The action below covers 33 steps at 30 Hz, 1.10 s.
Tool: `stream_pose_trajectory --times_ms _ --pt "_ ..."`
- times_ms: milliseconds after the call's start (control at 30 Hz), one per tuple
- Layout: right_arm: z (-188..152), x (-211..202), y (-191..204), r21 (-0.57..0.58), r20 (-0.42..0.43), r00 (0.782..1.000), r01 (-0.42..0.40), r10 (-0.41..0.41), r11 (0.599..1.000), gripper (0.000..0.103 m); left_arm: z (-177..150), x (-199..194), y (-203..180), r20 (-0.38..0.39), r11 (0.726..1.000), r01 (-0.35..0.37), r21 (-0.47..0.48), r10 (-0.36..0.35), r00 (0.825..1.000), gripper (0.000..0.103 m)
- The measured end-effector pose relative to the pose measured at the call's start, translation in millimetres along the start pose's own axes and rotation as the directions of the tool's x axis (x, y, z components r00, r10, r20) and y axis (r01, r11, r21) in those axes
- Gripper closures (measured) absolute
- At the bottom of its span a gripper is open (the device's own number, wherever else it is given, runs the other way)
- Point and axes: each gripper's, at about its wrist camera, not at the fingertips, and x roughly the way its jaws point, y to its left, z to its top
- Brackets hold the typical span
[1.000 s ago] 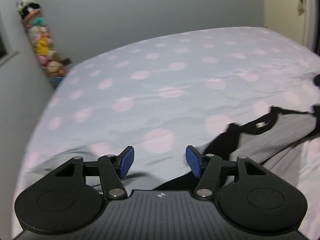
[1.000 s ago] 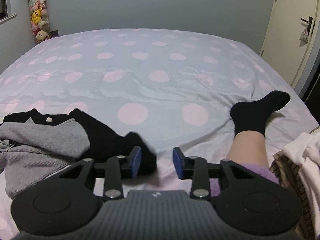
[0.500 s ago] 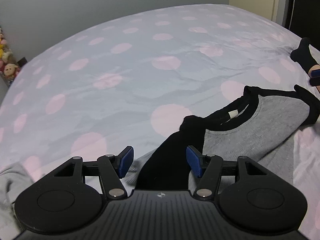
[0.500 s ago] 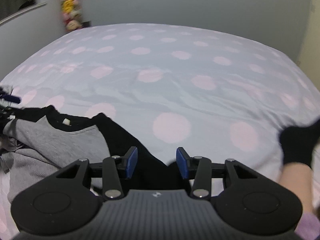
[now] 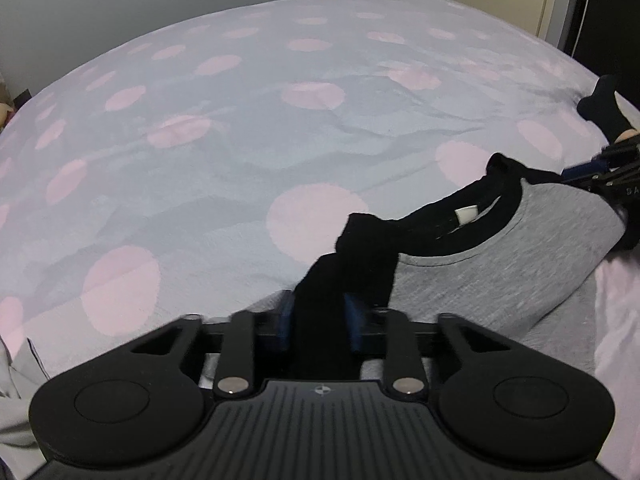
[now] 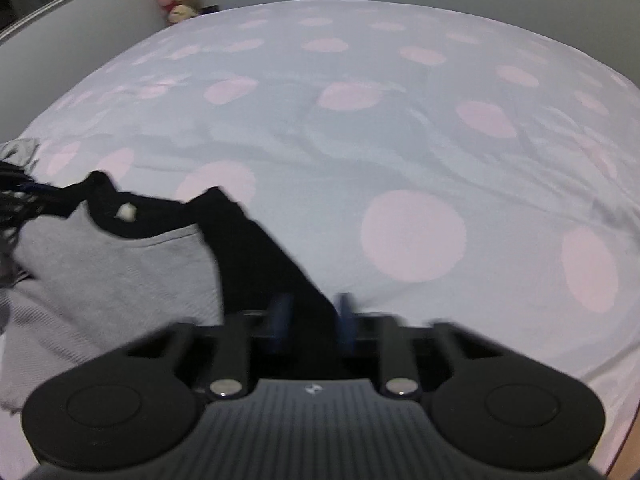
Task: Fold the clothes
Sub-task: 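Grasp the black shirt collar with the left gripper while the right gripper grasps the collar, then lift the shirt by the collar with both grippers and lay it flat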
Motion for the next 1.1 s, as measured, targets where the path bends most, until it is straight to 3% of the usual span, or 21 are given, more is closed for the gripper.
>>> stream_pose_trajectory --times_ms 167,267,367,500,667,867,1100 --pt "3.4 -29.8 8.6 -0.019 0.086 0.995 0.053 -0.051 0.998 0.098 8.5 -25.0 -2.9 0.065 0.999 -0.034 -0.026 0.035 0.997 0.1" --pt "11.8 -62.5 12.7 -0.007 0.176 0.98 0.09 -0.087 0.996 0.099 17.5 -53.6 -3.6 0.13 0.997 -0.068 -0.034 0.072 0.989 0.101" --pt "23.6 -98.4 21.3 -0.015 0.275 0.953 0.137 -0.128 0.99 0.099 27.4 -91.2 -4.2 0.217 0.993 -0.106 -0.054 0.115 0.969 0.101" --pt "37.4 -154.2 35.6 -0.027 0.419 0.892 0.198 -0.168 0.98 0.099 39.1 -150.0 -9.7 0.339 0.987 -0.143 -0.072 0.159 0.927 0.101" --pt "45.8 -228.8 55.9 -0.016 0.568 0.8 0.249 -0.196 0.968 0.101 45.8 -234.8 -25.7 0.503 0.976 -0.198 -0.093 0.217 0.836 0.101" --pt "35.3 -316.3 87.0 -0.01 0.714 0.671 0.296 -0.2 0.955 0.101 45.0 -327.6 -48.4 0.666 0.962 -0.246 -0.118 0.261 0.699 0.101" --pt "5.6 -405.9 118.9 0.005 0.84 0.512 0.327 -0.182 0.945 0.101 18.3 -415.5 -80.9 0.807 0.955 -0.261 -0.142 0.264 0.528 0.101"
